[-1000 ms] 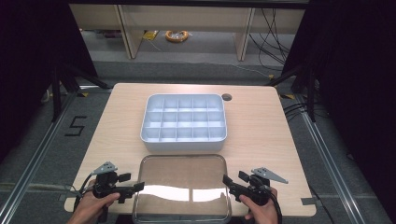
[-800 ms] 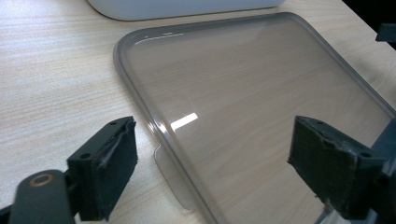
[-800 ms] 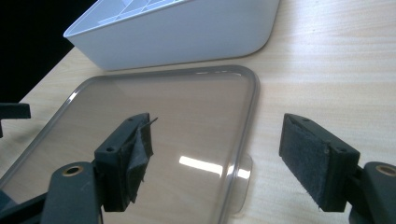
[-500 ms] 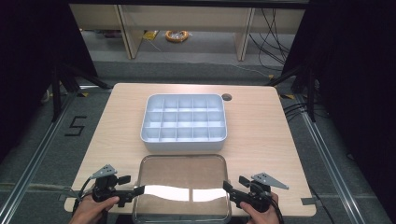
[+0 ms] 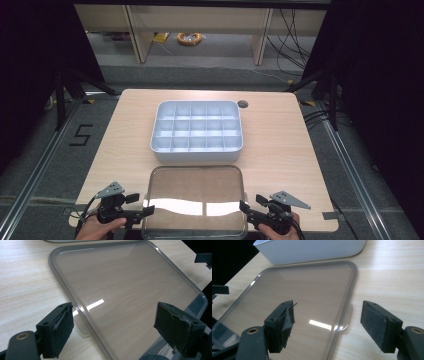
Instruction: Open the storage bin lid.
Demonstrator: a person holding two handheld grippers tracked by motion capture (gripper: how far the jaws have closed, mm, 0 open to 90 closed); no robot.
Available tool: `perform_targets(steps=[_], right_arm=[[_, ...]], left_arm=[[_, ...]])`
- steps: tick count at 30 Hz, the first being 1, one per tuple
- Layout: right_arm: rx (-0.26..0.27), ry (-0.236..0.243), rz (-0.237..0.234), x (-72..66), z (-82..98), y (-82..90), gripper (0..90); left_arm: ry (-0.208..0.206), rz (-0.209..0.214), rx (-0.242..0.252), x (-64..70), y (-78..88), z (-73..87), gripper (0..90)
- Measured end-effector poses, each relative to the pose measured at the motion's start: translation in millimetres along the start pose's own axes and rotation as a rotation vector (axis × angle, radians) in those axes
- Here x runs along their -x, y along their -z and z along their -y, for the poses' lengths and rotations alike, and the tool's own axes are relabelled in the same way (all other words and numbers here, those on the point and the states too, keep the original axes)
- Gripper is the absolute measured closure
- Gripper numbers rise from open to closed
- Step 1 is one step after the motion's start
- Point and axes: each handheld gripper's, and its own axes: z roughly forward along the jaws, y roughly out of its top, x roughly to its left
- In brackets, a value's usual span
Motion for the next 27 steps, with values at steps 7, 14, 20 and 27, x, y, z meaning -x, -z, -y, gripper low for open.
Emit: perform_targets(steps=[7,14,20,27], right_arm=[[-0.01,0.009,0.008,-1.2,5.9,4.7,28.0],[-0.002,-0.019,0.013,-1.3,9.7,10.4,27.2],[-0.007,-0.01,0.021,-3.0,13.6,13.9,26.7],[-0.026,0.015,0.03,-2.7,18.5,19.4,26.4]], left_arm=[[0.007,0.0,-0.013,3.3,2.2,4.6,14.7],[0.009,0.0,0.001,5.7,6.0,8.7,14.8],[0.005,0.002,-0.007,9.7,8.5,13.5,14.7],[0.003,0.0,-0.009,12.1,10.6,17.2,14.8]])
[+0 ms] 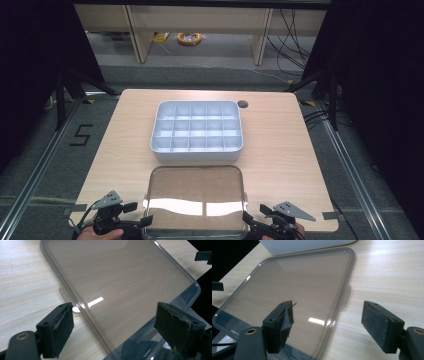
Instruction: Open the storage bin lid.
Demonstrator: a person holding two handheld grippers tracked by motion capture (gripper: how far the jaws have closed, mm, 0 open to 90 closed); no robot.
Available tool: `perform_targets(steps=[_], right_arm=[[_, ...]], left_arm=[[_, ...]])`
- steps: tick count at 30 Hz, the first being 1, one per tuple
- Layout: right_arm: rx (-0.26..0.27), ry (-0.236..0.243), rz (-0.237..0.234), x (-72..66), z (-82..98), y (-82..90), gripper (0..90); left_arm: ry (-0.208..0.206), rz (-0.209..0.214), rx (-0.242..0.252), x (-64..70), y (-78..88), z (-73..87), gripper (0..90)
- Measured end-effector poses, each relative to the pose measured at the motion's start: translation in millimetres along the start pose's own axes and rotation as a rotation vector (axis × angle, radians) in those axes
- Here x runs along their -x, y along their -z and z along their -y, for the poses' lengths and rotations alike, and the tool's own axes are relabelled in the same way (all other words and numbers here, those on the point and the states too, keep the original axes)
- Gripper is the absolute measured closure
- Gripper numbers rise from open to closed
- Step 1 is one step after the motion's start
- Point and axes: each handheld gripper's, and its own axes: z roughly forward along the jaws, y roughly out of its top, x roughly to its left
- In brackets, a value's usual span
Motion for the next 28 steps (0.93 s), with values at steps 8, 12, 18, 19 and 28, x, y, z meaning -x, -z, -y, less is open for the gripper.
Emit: perform_targets(steps=[8,12,18,19,28], right_arm=[[0.006,-0.032,-0.014,0.3,3.0,1.8,25.9],[0.005,-0.039,-0.013,0.4,2.8,2.0,25.9],[0.0,-0.045,-0.017,1.1,2.6,2.6,25.7],[-0.004,-0.053,-0.02,1.0,2.7,2.7,25.8],[-0.016,-0.079,-0.052,5.6,3.5,-0.2,25.5]], left_arm=[[0.006,-0.004,-0.006,-0.1,2.1,2.4,15.0],[0.009,-0.004,-0.005,-1.4,2.3,2.0,15.0],[0.013,0.001,-0.007,-1.4,1.6,2.3,15.2],[0.015,0.004,-0.003,-1.6,1.3,2.5,15.3],[0.005,0.008,-0.013,-1.5,0.9,2.6,18.3]])
